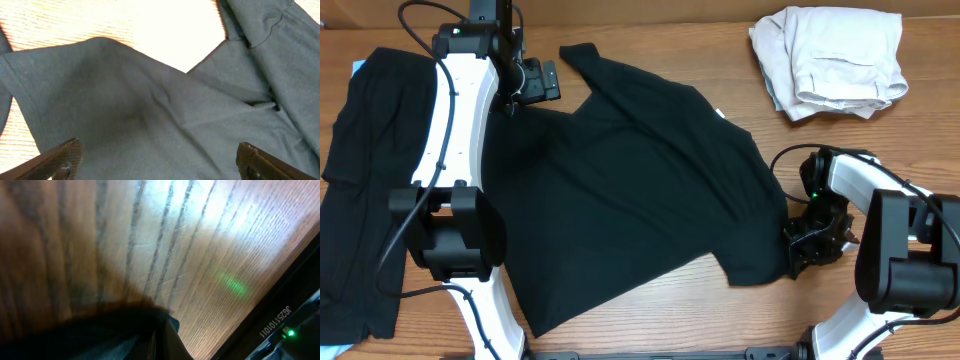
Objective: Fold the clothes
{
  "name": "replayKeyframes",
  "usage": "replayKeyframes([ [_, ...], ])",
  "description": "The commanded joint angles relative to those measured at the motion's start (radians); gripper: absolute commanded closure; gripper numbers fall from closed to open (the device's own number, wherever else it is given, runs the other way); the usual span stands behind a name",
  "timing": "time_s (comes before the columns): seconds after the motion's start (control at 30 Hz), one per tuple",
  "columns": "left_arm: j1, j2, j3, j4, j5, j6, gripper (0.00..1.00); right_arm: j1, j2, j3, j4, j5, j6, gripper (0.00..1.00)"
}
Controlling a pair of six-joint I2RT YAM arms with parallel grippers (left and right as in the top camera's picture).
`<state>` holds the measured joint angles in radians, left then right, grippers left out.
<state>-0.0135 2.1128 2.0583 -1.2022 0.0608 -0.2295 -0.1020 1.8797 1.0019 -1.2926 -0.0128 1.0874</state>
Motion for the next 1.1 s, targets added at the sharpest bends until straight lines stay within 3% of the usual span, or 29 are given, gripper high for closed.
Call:
replayKeyframes([
  [0.0,-0.007,0.010,0.016,0.010,0.006,0.024,0.00,0.001,-0.010,-0.026,0.007,0.000,0.043,0.96],
  [0.2,-0.007,0.010,-0.002,0.039,0.006,0.024,0.00,0.001,-0.114,-0.027,0.001,0.006,-0.021,0.96],
  [0.37,-0.007,0.010,-0.009,0.068,0.006,0.043,0.00,0.001,-0.287,0.006,0.013,0.066,-0.233,0.95],
  [0.43,-0.007,0.010,-0.010,0.076,0.006,0.051,0.00,0.001,-0.351,0.024,0.049,0.060,-0.374,0.84],
  [0.53,-0.007,0.010,-0.010,0.082,0.006,0.050,0.00,0.001,-0.417,0.035,0.125,0.002,-0.544,0.32],
  [0.6,-0.007,0.010,-0.010,0.082,0.006,0.050,0.00,0.001,-0.433,0.035,0.159,-0.021,-0.561,0.20],
  [0.77,-0.007,0.010,-0.010,0.081,0.006,0.051,0.00,0.001,-0.422,0.034,0.203,-0.051,-0.570,0.18],
  [0.93,-0.007,0.010,-0.010,0.080,0.011,0.050,0.00,0.003,-0.407,0.034,0.422,-0.122,-0.742,0.11],
  [1.07,-0.007,0.010,-0.010,0.078,0.011,0.050,0.00,0.008,-0.365,0.034,0.623,-0.146,-0.787,0.10],
])
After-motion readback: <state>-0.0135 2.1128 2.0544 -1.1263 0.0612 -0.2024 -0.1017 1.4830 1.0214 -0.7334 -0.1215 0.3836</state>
